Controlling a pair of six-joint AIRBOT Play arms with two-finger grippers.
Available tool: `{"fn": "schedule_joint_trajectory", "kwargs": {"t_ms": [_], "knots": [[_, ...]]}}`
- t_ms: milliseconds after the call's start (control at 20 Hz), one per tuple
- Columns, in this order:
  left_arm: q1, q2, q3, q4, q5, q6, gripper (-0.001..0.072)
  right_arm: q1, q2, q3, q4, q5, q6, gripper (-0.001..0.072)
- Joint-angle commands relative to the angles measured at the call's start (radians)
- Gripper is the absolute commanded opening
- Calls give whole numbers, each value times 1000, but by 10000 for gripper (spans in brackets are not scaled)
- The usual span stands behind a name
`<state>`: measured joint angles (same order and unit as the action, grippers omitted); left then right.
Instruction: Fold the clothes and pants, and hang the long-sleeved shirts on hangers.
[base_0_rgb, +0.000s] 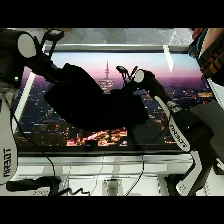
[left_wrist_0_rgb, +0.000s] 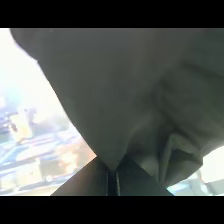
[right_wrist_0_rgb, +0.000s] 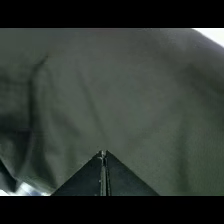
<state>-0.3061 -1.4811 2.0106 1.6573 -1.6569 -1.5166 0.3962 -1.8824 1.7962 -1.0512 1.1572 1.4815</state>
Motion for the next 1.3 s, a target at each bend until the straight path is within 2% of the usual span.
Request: {"fn": "schedule_joint_trajectory", "kwargs": {"t_ms": [0,250,400,550,650,850,1100,1250], "knots": [[-5,-1,14,-9,3,-32,9,51,-41,-40,146,-165,4,18],[-5,-12,10,-12,53,-32,9,254,-126,-42,236,-453,67,18],[-5,-26,10,-20,60,-32,9,372,-161,-42,234,-641,149,17],[-5,-57,-5,-39,64,-32,9,408,-163,-41,169,-696,149,18],[-5,-88,-14,-45,63,-33,9,378,-162,-40,100,-627,149,18],[-5,-149,-18,-65,64,-97,9,209,-137,-41,-38,-354,148,18],[-5,-166,-18,-270,80,-171,9,-53,-9,-40,-80,-154,84,19],[-10,-187,-18,-398,173,-192,10,-182,83,-40,-79,-86,70,19]]}}
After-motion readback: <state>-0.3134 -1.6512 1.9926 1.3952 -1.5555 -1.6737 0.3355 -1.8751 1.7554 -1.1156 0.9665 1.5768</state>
